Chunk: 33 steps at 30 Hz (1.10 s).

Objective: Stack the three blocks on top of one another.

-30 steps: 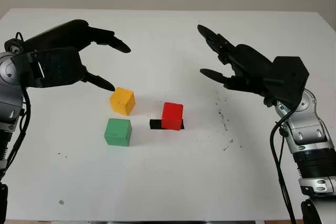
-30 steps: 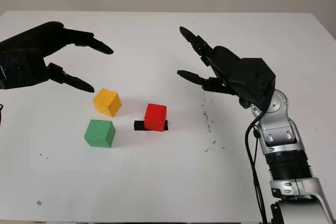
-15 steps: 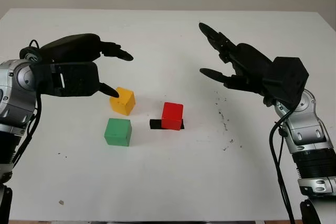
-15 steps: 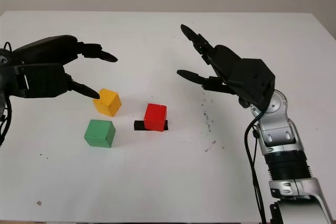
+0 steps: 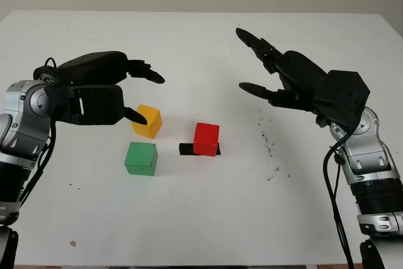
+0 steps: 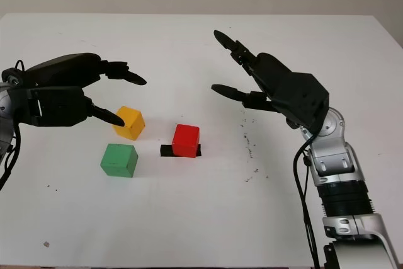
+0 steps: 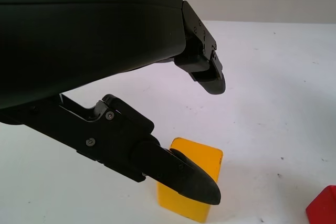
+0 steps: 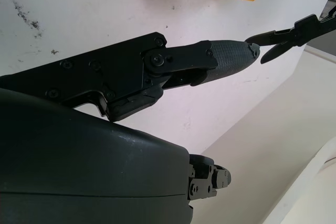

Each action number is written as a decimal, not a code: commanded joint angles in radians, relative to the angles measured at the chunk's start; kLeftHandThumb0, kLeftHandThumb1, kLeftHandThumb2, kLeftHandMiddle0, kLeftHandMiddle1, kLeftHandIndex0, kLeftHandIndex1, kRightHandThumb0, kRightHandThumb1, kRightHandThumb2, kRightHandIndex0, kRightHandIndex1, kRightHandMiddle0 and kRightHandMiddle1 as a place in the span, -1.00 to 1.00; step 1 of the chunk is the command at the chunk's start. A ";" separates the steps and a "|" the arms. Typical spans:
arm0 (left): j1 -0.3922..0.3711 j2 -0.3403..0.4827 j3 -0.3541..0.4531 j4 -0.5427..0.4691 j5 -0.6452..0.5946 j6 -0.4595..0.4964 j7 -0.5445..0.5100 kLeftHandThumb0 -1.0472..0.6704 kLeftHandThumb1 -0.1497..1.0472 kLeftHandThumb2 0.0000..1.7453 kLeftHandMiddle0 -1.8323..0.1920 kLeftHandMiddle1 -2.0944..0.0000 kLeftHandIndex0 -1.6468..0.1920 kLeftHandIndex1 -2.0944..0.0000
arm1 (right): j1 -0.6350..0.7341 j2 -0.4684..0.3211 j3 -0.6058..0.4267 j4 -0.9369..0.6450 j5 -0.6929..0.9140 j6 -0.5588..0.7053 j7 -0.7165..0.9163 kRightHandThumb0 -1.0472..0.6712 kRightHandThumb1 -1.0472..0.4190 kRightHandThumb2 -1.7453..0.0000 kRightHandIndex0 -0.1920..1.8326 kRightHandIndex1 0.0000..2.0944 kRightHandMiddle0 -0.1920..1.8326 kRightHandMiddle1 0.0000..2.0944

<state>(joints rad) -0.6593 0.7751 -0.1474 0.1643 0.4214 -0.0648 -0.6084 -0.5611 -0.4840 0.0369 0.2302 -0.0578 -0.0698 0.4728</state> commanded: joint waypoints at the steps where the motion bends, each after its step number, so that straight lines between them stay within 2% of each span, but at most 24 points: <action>1: 0.018 0.010 -0.006 -0.021 0.011 0.004 -0.005 -0.52 0.64 -0.94 0.66 0.95 0.38 0.66 | 0.001 -0.003 -0.013 -0.010 0.007 0.003 0.000 -0.68 -1.00 0.70 -0.95 -0.95 -0.78 -0.94; 8: 0.021 0.012 -0.031 -0.009 0.072 -0.009 0.008 -0.53 0.64 -0.94 0.66 0.95 0.39 0.63 | 0.002 -0.004 -0.014 -0.010 0.007 0.002 0.001 -0.67 -1.00 0.70 -0.94 -0.95 -0.78 -0.94; 15: 0.025 0.017 -0.066 0.012 0.171 -0.066 0.065 -0.51 0.62 -0.94 0.63 0.94 0.36 0.58 | 0.001 -0.008 -0.010 -0.007 -0.005 -0.005 -0.002 -0.68 -1.00 0.69 -0.94 -0.95 -0.77 -0.94; 25: 0.034 -0.012 -0.082 0.060 0.194 -0.096 0.113 -0.48 0.62 -0.94 0.58 0.93 0.32 0.52 | -0.001 -0.008 -0.015 -0.010 0.002 -0.003 0.003 -0.67 -1.00 0.71 -0.93 -0.95 -0.76 -0.94; 28: 0.035 -0.016 -0.088 0.075 0.203 -0.102 0.129 -0.47 0.63 -0.94 0.56 0.94 0.32 0.44 | -0.002 -0.012 -0.012 -0.009 -0.004 -0.008 0.003 -0.67 -1.00 0.70 -0.93 -0.95 -0.76 -0.94; 33: 0.039 -0.020 -0.089 0.082 0.207 -0.108 0.146 -0.43 0.62 -0.94 0.51 0.94 0.37 0.18 | -0.001 -0.010 -0.014 -0.011 0.003 -0.004 0.007 -0.67 -1.00 0.70 -0.94 -0.95 -0.77 -0.95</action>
<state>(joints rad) -0.6296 0.7567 -0.2292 0.2435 0.6269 -0.1695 -0.4691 -0.5611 -0.4857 0.0353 0.2302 -0.0604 -0.0698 0.4795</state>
